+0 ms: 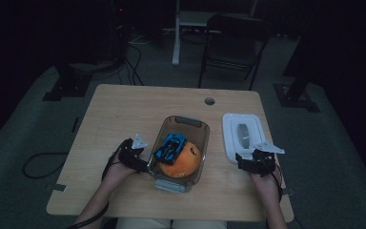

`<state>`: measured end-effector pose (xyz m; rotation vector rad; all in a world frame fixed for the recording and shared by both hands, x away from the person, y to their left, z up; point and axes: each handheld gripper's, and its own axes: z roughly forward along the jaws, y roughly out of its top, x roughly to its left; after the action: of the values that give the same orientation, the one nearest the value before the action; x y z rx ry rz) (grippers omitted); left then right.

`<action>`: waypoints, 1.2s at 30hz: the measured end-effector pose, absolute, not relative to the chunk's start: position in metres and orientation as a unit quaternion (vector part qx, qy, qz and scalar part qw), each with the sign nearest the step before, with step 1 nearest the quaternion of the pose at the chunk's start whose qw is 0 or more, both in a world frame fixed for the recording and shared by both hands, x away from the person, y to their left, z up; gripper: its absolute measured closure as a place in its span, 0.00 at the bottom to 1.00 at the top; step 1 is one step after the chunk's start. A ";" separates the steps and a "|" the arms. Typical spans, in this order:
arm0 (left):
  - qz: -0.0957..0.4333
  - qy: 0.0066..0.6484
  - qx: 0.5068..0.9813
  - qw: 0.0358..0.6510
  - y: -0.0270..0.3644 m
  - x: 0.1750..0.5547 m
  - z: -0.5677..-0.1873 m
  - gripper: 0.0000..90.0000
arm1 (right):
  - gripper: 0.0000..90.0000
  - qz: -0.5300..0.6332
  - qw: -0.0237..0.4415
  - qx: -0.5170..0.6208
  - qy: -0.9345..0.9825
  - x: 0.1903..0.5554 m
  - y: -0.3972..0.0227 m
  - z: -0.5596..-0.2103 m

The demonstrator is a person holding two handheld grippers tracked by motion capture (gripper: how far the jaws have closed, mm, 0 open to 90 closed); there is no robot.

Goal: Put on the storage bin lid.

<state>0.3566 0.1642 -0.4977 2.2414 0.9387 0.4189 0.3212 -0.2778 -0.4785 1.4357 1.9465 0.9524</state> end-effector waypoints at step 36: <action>0.133 0.307 0.878 0.341 0.123 0.341 -0.505 0.02 | 0.52 0.285 0.258 0.588 0.712 0.400 -0.285 -0.504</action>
<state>0.3412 0.1228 -0.5050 2.2844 0.7989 0.3468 0.3997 -0.2847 -0.5039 1.5938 1.9297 0.7725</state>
